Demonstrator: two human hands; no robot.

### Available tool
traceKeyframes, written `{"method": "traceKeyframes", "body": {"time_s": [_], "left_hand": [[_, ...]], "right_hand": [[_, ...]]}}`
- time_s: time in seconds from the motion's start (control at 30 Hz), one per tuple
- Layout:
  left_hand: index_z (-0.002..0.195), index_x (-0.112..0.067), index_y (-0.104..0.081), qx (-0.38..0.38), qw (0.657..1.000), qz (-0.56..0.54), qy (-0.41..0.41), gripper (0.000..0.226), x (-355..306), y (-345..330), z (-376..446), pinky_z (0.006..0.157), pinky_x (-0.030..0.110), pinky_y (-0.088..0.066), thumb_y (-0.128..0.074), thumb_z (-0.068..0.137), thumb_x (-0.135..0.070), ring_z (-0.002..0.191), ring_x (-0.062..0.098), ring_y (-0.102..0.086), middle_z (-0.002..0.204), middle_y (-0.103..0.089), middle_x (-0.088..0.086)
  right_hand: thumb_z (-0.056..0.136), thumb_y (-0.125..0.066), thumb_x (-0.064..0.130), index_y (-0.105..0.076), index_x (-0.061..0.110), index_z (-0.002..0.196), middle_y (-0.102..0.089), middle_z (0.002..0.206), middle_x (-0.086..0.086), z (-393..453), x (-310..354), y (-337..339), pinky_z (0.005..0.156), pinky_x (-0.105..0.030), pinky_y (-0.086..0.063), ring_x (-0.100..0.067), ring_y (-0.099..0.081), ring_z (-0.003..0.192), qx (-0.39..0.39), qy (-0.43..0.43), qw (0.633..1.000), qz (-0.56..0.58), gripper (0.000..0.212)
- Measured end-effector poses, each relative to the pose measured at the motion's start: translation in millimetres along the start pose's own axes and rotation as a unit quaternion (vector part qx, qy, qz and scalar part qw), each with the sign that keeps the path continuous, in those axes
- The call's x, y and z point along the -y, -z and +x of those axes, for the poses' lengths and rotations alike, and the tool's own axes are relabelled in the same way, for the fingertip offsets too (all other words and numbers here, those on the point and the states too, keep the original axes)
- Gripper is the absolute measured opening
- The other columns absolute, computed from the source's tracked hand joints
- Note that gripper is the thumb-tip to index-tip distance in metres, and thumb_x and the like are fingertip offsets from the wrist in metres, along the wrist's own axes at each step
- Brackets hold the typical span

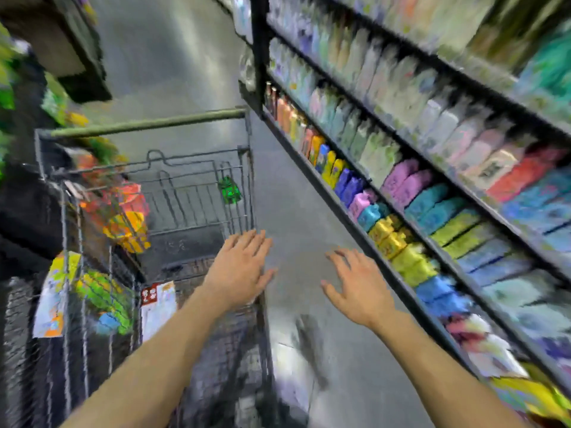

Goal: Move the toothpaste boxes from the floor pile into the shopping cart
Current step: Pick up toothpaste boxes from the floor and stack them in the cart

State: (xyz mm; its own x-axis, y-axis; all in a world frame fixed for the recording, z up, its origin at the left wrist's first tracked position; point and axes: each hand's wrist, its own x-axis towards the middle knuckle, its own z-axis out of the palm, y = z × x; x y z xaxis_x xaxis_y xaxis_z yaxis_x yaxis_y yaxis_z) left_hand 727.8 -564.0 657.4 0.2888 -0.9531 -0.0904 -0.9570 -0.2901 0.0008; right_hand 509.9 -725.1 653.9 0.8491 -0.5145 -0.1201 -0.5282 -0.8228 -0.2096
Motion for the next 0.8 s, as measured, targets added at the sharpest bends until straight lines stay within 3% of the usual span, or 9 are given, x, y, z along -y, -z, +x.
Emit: {"method": "traceKeyframes", "body": {"time_s": [0.1, 0.23, 0.3, 0.4, 0.5, 0.63, 0.8], "left_hand": [[0.132, -0.008, -0.063, 0.008, 0.998, 0.023, -0.058, 0.071, -85.8, 20.2, 20.2, 0.1, 0.049, -0.05, -0.033, 0.094, -0.059, 0.125, 0.031, -0.059, 0.136, -0.062, 0.013], [0.135, -0.01, -0.062, 0.031, 0.987, 0.037, -0.152, 0.073, -212.4, 28.8, 44.0, 0.102, 0.051, -0.048, -0.028, 0.096, -0.062, 0.128, 0.032, -0.057, 0.139, -0.06, 0.012], [0.134, -0.011, -0.062, 0.021, 0.977, 0.048, -0.205, 0.073, -275.7, 34.6, 54.8, 0.102, 0.051, -0.047, -0.027, 0.096, -0.061, 0.127, 0.033, -0.057, 0.138, -0.061, 0.012], [0.138, -0.012, -0.059, 0.002, 0.958, 0.058, -0.279, 0.078, -371.6, 49.1, 66.0, 0.107, 0.052, -0.043, -0.019, 0.095, -0.063, 0.132, 0.033, -0.053, 0.143, -0.057, 0.013], [0.149, -0.016, -0.046, -0.005, 0.932, 0.079, -0.354, 0.087, -462.6, 58.0, 72.5, 0.114, 0.052, -0.031, -0.005, 0.091, -0.067, 0.143, 0.032, -0.039, 0.155, -0.043, 0.011], [0.136, -0.015, -0.06, -0.023, 0.892, 0.07, -0.447, 0.076, -558.0, 60.4, 67.7, 0.108, 0.051, -0.041, -0.023, 0.093, -0.064, 0.131, 0.034, -0.053, 0.14, -0.059, 0.014], [0.14, -0.015, -0.055, -0.015, 0.819, 0.08, -0.567, 0.076, -648.1, 48.5, 62.3, 0.11, 0.054, -0.039, -0.021, 0.093, -0.064, 0.134, 0.035, -0.05, 0.146, -0.053, 0.012]], "right_hand": [[0.088, -0.042, 0.06, -0.058, 0.017, 0.132, -0.061, 0.127, -0.01, -72.4, -72.6, 19.5, 0.098, -0.047, -0.05, -0.033, -0.058, 0.116, -0.014, -0.063, 0.998, -0.006, 0.063], [0.087, -0.02, 0.07, -0.048, 0.021, 0.145, -0.05, 0.146, -0.007, -176.7, -151.1, 43.4, 0.109, -0.046, -0.039, -0.03, -0.046, 0.133, 0.012, -0.182, 0.983, -0.015, 0.081], [0.084, -0.009, 0.072, -0.041, 0.022, 0.15, -0.043, 0.153, -0.006, -230.6, -184.1, 52.0, 0.114, -0.045, -0.033, -0.029, -0.039, 0.139, 0.012, -0.242, 0.97, -0.017, 0.088], [0.083, -0.009, 0.071, -0.041, 0.023, 0.15, -0.044, 0.153, -0.006, -313.6, -221.7, 63.1, 0.113, -0.044, -0.034, -0.028, -0.041, 0.138, -0.023, -0.342, 0.939, -0.017, 0.089], [0.083, -0.011, 0.07, -0.042, 0.024, 0.148, -0.046, 0.151, -0.004, -392.8, -247.2, 65.5, 0.113, -0.043, -0.033, -0.028, -0.041, 0.137, -0.043, -0.435, 0.899, -0.006, 0.086], [0.082, -0.009, 0.075, -0.041, 0.022, 0.15, -0.044, 0.153, -0.008, -479.0, -263.0, 53.1, 0.115, -0.046, -0.032, -0.032, -0.041, 0.139, -0.063, -0.554, 0.83, 0.012, 0.092], [0.08, -0.012, 0.073, -0.047, 0.022, 0.147, -0.047, 0.151, -0.01, -553.3, -255.1, 29.4, 0.108, -0.046, -0.04, -0.033, -0.046, 0.134, -0.088, -0.678, 0.728, 0.045, 0.091]]}}
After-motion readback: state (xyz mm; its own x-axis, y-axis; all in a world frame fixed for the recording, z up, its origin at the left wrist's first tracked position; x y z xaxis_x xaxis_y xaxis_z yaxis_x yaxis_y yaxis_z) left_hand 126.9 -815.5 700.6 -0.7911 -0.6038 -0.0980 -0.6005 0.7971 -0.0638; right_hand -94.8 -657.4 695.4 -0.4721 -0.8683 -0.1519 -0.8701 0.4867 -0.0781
